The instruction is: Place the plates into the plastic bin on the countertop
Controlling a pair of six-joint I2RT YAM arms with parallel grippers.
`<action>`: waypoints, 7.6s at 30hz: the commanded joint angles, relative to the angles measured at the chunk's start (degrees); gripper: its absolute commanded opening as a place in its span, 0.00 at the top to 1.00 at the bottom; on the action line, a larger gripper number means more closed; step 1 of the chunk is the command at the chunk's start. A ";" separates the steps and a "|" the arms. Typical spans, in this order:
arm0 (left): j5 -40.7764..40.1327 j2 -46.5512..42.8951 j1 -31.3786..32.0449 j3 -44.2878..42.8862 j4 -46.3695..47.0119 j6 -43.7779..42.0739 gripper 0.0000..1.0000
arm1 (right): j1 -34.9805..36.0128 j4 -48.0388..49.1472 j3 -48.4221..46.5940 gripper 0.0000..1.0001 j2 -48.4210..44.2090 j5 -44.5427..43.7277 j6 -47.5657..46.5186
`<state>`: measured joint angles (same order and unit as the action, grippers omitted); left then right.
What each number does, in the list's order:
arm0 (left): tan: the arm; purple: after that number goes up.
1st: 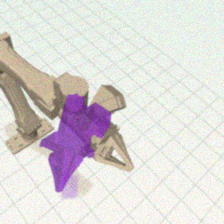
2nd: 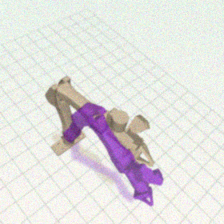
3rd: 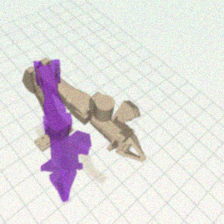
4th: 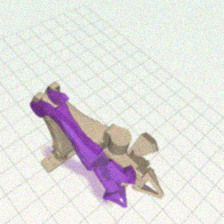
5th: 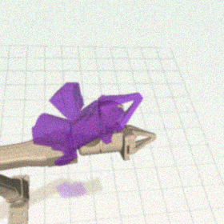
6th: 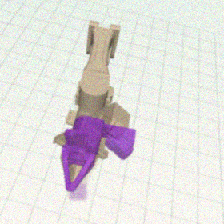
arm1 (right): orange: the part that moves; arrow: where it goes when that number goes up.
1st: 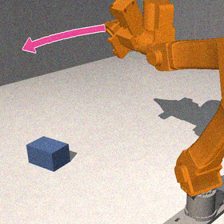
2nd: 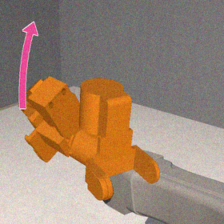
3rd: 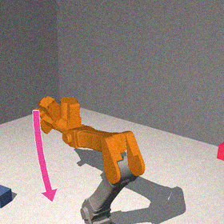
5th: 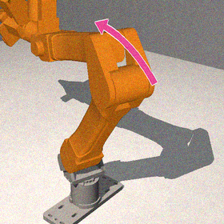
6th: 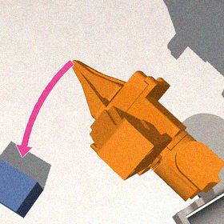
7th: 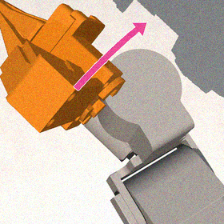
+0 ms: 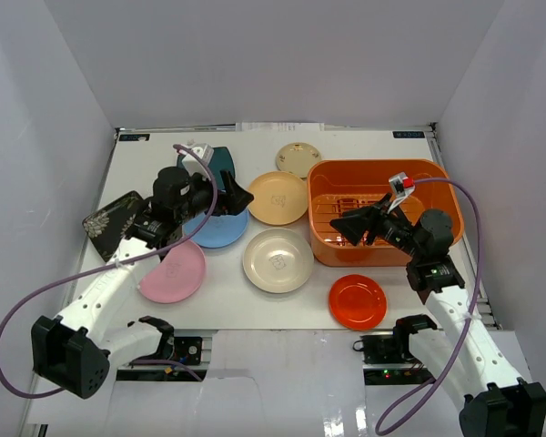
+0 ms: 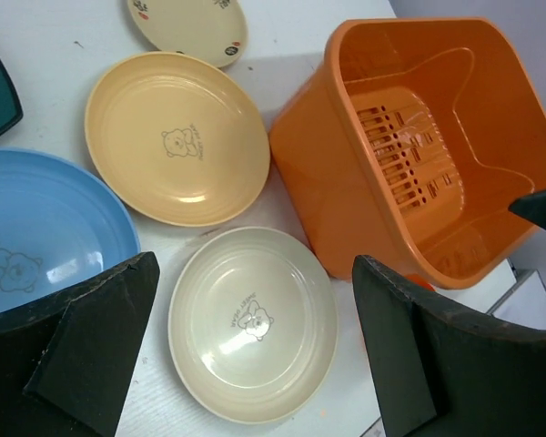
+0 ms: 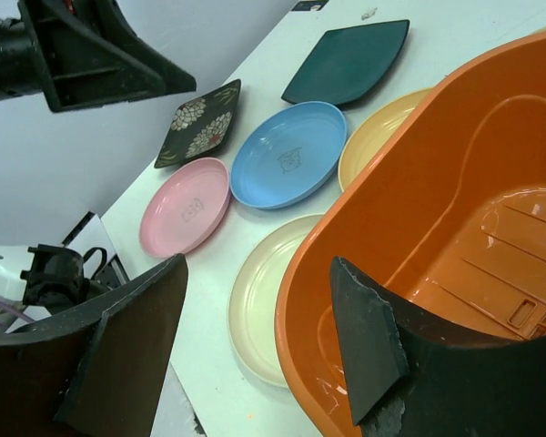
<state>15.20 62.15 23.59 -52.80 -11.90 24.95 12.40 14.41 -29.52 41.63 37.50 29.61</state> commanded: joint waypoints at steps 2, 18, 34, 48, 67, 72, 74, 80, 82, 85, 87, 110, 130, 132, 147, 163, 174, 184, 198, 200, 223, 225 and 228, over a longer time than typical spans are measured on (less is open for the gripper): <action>-4.73 2.44 0.14 -5.29 -1.37 -1.57 0.02 | 0.78 3.69 1.04 0.31 -1.02 -0.32 0.10; -3.23 33.81 -22.97 -17.60 3.82 12.93 0.02 | 2.10 -0.08 3.24 0.33 -5.50 2.23 -2.09; -1.41 49.99 -32.91 -20.42 10.23 16.27 0.28 | 2.71 0.79 4.21 0.33 -4.45 4.34 -1.83; 8.96 58.87 -33.52 -15.68 28.85 24.79 0.69 | 3.33 0.18 3.77 0.34 -3.75 3.46 -2.62; 21.96 53.33 -38.45 -12.15 73.66 51.59 1.00 | 14.29 2.46 -10.64 0.31 10.74 -1.81 -0.69; 24.00 52.90 -39.06 -12.34 81.68 59.95 1.00 | 21.07 0.71 -17.13 0.27 18.56 -9.53 -2.71; 24.61 49.93 -39.06 -10.93 82.12 60.30 1.00 | 22.75 -0.17 -19.60 0.23 22.25 -11.99 -2.53; 25.31 38.24 -36.96 0.84 77.86 60.66 1.00 | 23.28 -2.28 -30.94 0.04 30.43 -18.68 -2.79; 26.19 31.56 -36.26 5.31 73.89 57.24 1.00 | 23.28 -2.63 -34.53 0.02 32.28 -21.05 -3.41; 27.69 23.91 -34.76 8.31 66.85 53.54 1.00 | 23.28 -3.86 -38.23 0.04 36.15 -23.17 -4.03; 28.91 20.05 -33.97 10.43 64.64 52.75 1.00 | 23.28 -4.39 -39.30 0.04 38.43 -23.78 -3.86; 34.37 5.62 -25.44 14.74 53.22 46.33 0.92 | 21.09 5.71 -31.57 0.90 35.99 -24.57 3.96; 39.56 -3.26 -14.03 10.18 18.35 16.74 0.02 | -11.15 -1.21 -23.57 0.92 18.94 -4.20 12.16; 34.83 -3.35 -7.36 7.11 8.80 7.77 0.02 | -17.66 -4.99 -24.53 0.92 17.71 -2.79 10.22; 10.03 -8.10 16.04 4.46 -5.85 -6.76 0.02 | -28.93 -38.84 -36.83 0.92 34.46 -3.04 -16.50; 2.21 -5.99 17.71 4.54 -6.47 -6.32 0.02 | -23.92 -39.76 -39.66 0.46 47.94 -19.29 -18.80; -12.38 -2.56 17.54 5.51 -6.91 1.24 0.02 | -16.81 -29.71 -35.87 0.06 34.50 -30.02 -13.87; -35.05 -3.79 17.36 8.24 -9.89 8.10 0.07 | 7.17 -16.80 -23.22 0.29 20.52 -27.57 -14.40; -43.15 2.09 17.27 5.25 -47.24 32.88 0.20 | 43.47 -9.14 -12.23 0.29 31.49 -29.14 -22.55; -44.20 5.86 17.19 3.41 -50.83 33.93 0.19 | 45.42 -9.75 -13.45 0.25 35.00 -30.11 -24.67; -37.89 16.16 8.40 10.34 -35.48 19.36 0.34 | 64.32 -21.69 -19.69 0.92 36.73 -43.04 -26.19; -36.83 16.60 7.96 10.61 -34.25 18.47 0.39 | 64.94 -24.68 -22.24 0.92 31.79 -39.98 -24.87; -35.86 17.56 7.70 10.69 -33.28 17.24 0.54 | 64.85 -24.79 -25.05 0.92 20.20 -40.22 -23.02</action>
<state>-22.31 79.33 31.90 -42.63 -47.92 44.49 77.58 -8.54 -49.12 71.53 -3.42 3.22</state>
